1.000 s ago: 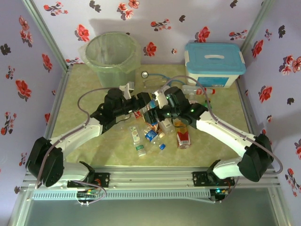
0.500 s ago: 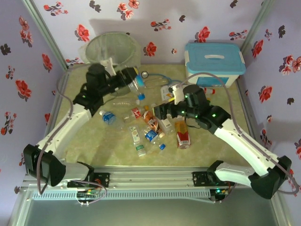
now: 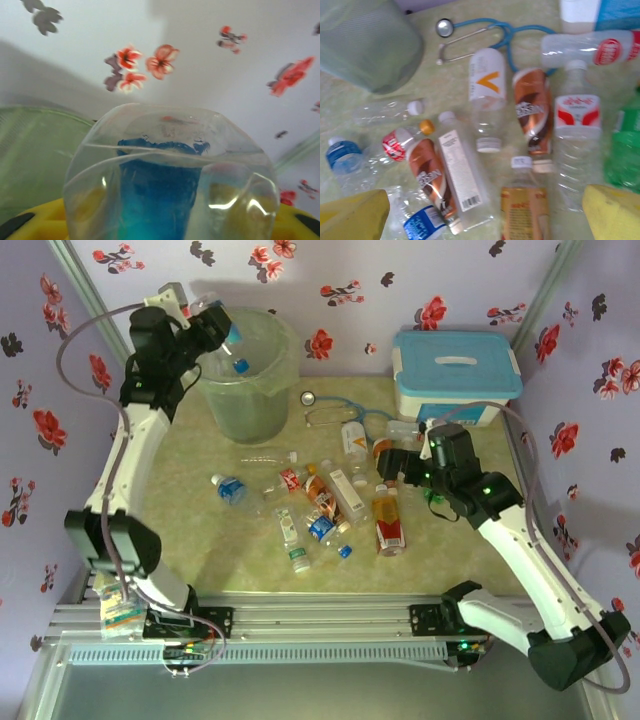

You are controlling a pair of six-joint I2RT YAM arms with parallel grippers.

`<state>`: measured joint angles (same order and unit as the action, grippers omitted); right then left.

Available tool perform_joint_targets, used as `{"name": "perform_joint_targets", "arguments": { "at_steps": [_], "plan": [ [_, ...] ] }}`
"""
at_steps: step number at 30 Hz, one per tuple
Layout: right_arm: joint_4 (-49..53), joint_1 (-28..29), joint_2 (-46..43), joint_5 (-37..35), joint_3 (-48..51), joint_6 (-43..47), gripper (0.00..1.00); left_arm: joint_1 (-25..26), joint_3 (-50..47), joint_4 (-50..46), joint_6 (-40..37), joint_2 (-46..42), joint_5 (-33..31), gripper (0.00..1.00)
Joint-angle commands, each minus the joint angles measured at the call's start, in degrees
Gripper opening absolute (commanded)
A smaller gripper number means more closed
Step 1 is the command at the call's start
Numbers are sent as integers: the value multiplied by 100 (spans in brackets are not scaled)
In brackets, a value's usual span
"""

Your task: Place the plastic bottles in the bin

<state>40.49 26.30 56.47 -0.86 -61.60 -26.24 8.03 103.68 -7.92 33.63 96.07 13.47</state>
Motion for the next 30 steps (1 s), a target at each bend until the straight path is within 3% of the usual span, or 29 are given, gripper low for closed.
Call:
{"name": "perform_joint_targets", "arguments": {
  "at_steps": [1, 7, 12, 16, 19, 26, 30],
  "plan": [
    [602, -38, -261, -421, 136, -274, 99, -100, 897, -784, -738, 683, -229, 20],
    [1112, -55, -585, -938, 166, -312, 99, -107, 3011, -2315, -1476, 2143, -378, 20],
    [1350, -73, -698, -1207, 209, -325, 99, -94, 4158, -3191, -1844, 3084, -511, 20],
    [1539, -121, -680, -1680, 245, -438, 99, -16, 3938, -3277, -2160, 3248, -654, 20],
    [1740, -288, -537, -2024, 211, -487, 99, 21, 3845, -3327, -2346, 3372, -785, 27],
    [1523, -726, -557, -1591, 504, -540, 99, 73, 3852, -3486, -2472, 3710, -774, 29],
    [1446, -1019, -428, -1497, 580, -486, 99, 87, 3803, -3567, -2552, 3826, -770, 38]
  ]
}}
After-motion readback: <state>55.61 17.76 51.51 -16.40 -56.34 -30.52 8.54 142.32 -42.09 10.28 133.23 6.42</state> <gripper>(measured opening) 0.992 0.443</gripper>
